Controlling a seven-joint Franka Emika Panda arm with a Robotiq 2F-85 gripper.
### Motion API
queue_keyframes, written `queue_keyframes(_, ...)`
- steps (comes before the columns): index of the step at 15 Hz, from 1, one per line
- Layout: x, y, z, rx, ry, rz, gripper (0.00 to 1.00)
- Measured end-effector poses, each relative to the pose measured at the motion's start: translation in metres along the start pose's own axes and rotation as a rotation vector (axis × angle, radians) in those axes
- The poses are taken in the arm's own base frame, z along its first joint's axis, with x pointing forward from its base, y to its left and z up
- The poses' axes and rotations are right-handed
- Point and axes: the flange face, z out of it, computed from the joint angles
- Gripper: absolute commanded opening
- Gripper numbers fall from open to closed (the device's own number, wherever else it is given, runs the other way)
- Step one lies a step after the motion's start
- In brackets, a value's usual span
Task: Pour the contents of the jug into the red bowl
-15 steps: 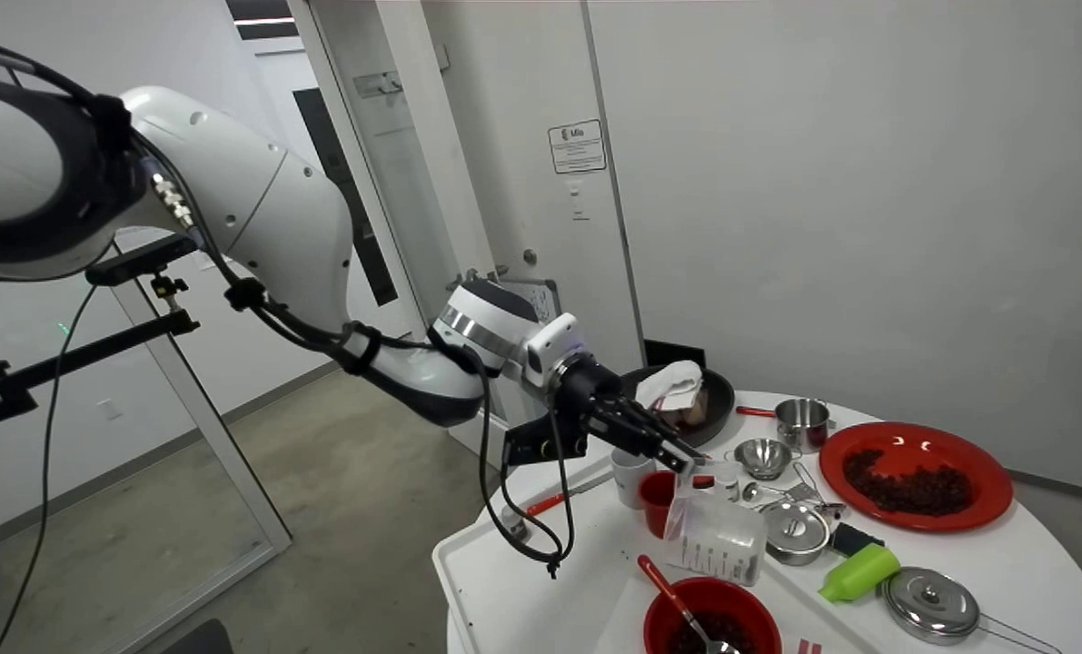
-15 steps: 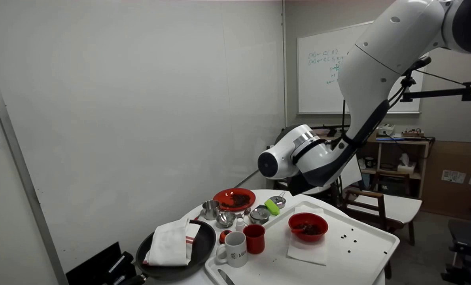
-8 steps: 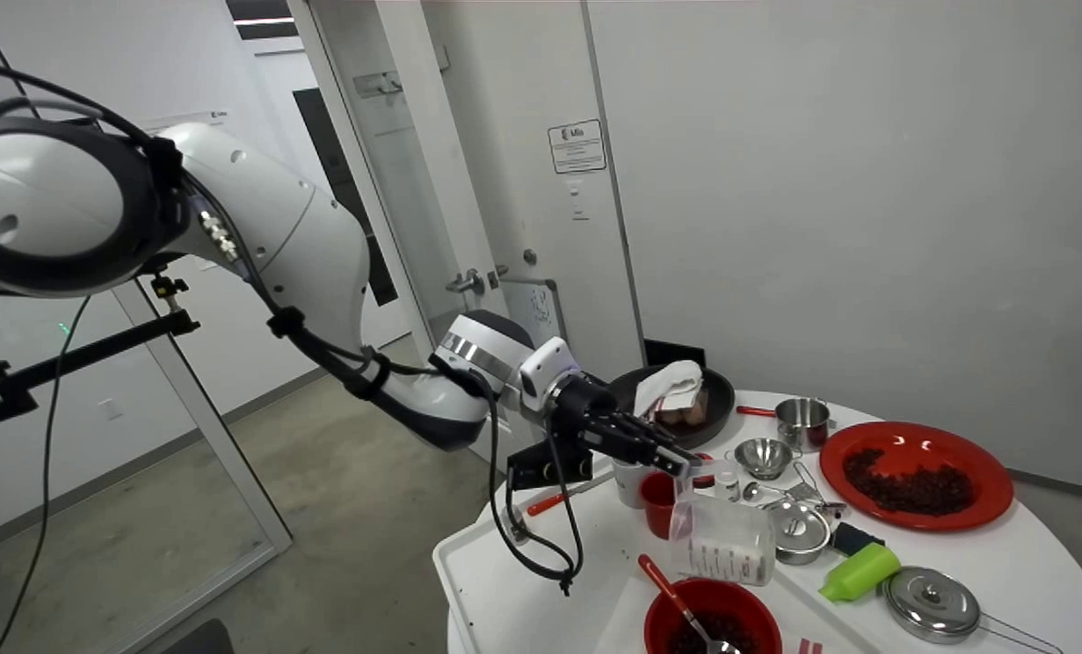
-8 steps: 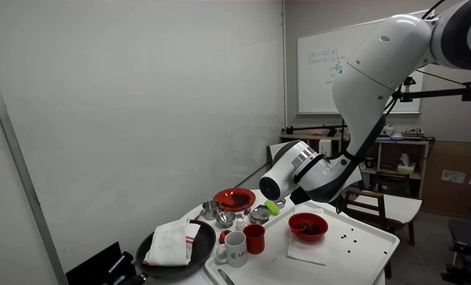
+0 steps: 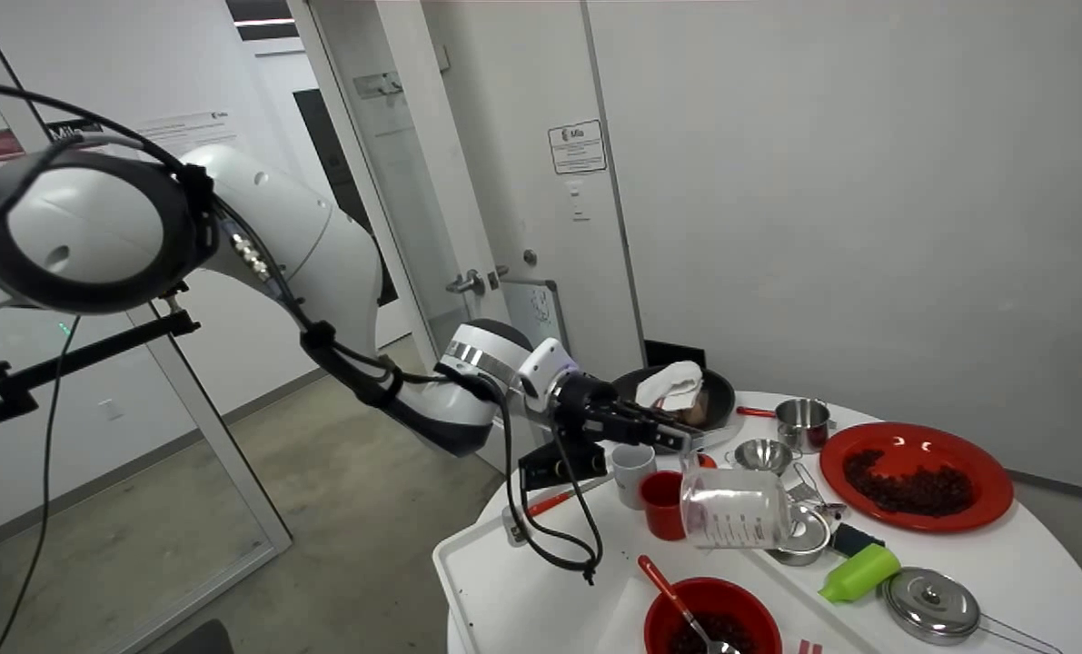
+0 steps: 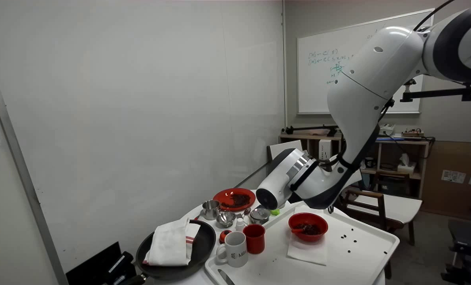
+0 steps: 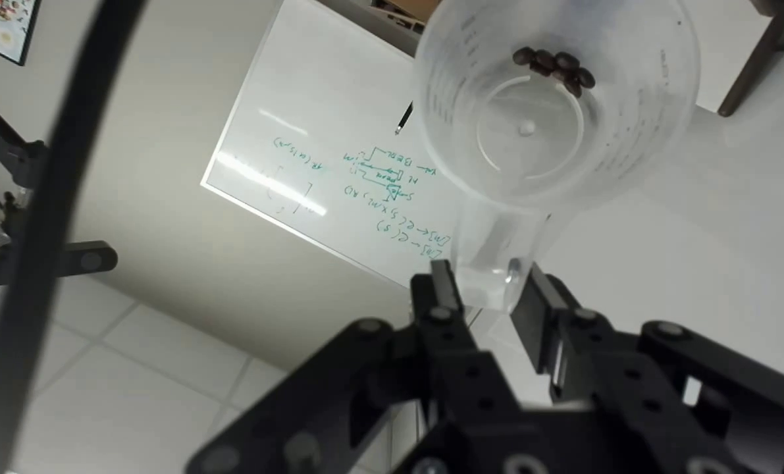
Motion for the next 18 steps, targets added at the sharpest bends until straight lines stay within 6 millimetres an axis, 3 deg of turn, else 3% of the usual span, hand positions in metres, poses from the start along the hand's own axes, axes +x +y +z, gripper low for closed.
queue_keyframes(12, -0.035, -0.02, -0.005, -0.054, 0.229, -0.048, 0.1)
queue_keyframes(18, -0.04, -0.026, -0.007, -0.051, 0.261, -0.064, 0.1)
